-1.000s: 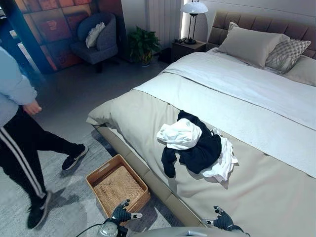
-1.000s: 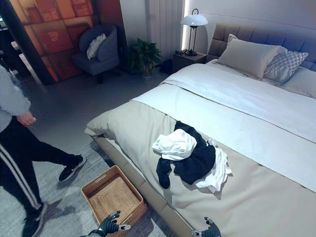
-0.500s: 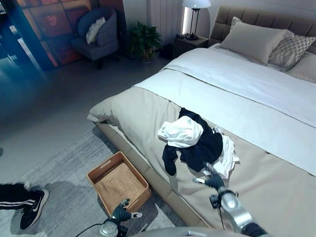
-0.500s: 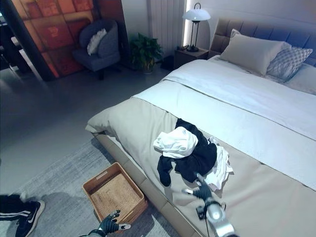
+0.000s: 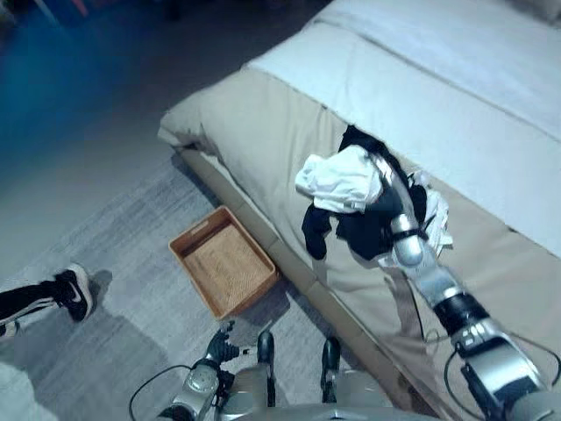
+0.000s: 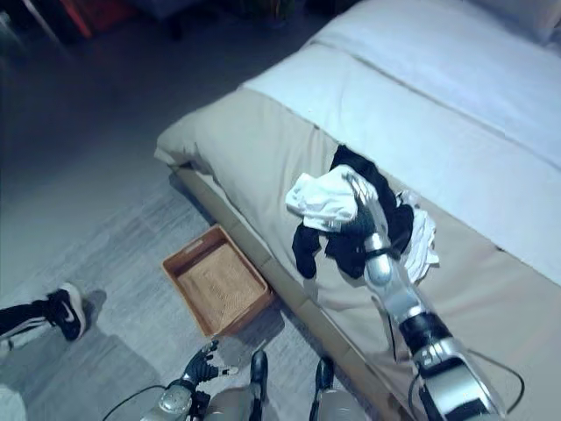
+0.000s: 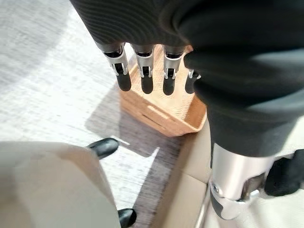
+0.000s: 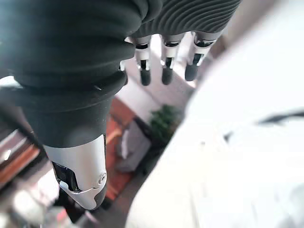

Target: Pick up clothes into the bucket

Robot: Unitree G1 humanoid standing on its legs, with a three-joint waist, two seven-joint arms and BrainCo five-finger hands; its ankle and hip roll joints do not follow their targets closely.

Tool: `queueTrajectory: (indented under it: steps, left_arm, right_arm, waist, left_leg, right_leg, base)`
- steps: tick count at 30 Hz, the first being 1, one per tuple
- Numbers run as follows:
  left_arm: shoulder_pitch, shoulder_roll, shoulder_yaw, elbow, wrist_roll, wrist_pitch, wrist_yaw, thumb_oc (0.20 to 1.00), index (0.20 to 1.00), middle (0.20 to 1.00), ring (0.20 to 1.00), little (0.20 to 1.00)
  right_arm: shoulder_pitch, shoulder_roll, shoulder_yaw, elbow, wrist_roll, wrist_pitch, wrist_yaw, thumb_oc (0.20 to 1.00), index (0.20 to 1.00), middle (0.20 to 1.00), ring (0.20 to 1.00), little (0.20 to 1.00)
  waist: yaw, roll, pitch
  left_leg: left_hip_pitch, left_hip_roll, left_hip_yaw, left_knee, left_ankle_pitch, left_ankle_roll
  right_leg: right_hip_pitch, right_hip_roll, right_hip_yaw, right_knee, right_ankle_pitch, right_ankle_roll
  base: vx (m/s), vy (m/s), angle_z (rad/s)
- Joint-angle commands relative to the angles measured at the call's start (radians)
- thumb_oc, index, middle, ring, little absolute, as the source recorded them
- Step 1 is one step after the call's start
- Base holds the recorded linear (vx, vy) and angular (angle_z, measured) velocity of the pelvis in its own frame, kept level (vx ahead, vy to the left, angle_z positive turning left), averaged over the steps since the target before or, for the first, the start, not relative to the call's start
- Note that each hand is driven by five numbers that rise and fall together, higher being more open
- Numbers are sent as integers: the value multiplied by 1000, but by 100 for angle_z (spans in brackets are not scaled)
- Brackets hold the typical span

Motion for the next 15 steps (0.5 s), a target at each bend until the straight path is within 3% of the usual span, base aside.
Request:
queueTrajectory:
  steps: [1, 8, 11, 15]
  left_arm:
    - [-52, 28, -34, -56, -56, -49, 53, 1000, 1000, 1000, 1000, 1000]
    - [-118, 54, -76, -97, -110, -54, 75, 1000, 1000, 1000, 1000, 1000]
    - [-149, 51, -78, -65, -155, -40, 88, 1000, 1000, 1000, 1000, 1000]
    - [-165, 46, -85, -41, -168, -31, 88, 1000, 1000, 1000, 1000, 1000]
  right_arm:
    - [-214, -89, 65, 42, -158, 74, -112, 1000, 1000, 1000, 1000, 1000]
    - [-526, -145, 219, 430, -126, 162, -145, 1000, 1000, 1000, 1000, 1000]
    - [-647, -133, 278, 657, -33, 174, -106, 1000, 1000, 1000, 1000, 1000]
    - [-700, -128, 294, 770, 20, 178, -86, 1000, 1000, 1000, 1000, 1000]
  waist:
    - [37, -59, 42]
    - [61, -56, 113]
    - [80, -51, 156]
    - [88, -44, 184]
  left_leg:
    - [-94, -57, -46, 158, -84, 30]
    - [-244, -73, -79, 258, -92, 29]
    - [-309, -85, -97, 276, -77, 26]
    - [-350, -92, -107, 291, -69, 25]
  right_leg:
    - [-125, -124, 13, 226, -49, 55]
    - [-256, -148, -1, 333, -71, 41]
    - [-311, -162, -20, 367, -74, 37]
    - [-347, -172, -31, 396, -81, 33]
  base:
    - [-122, 37, 8]
    - [-90, 11, 24]
    - [-72, -5, 28]
    - [-41, -1, 16]
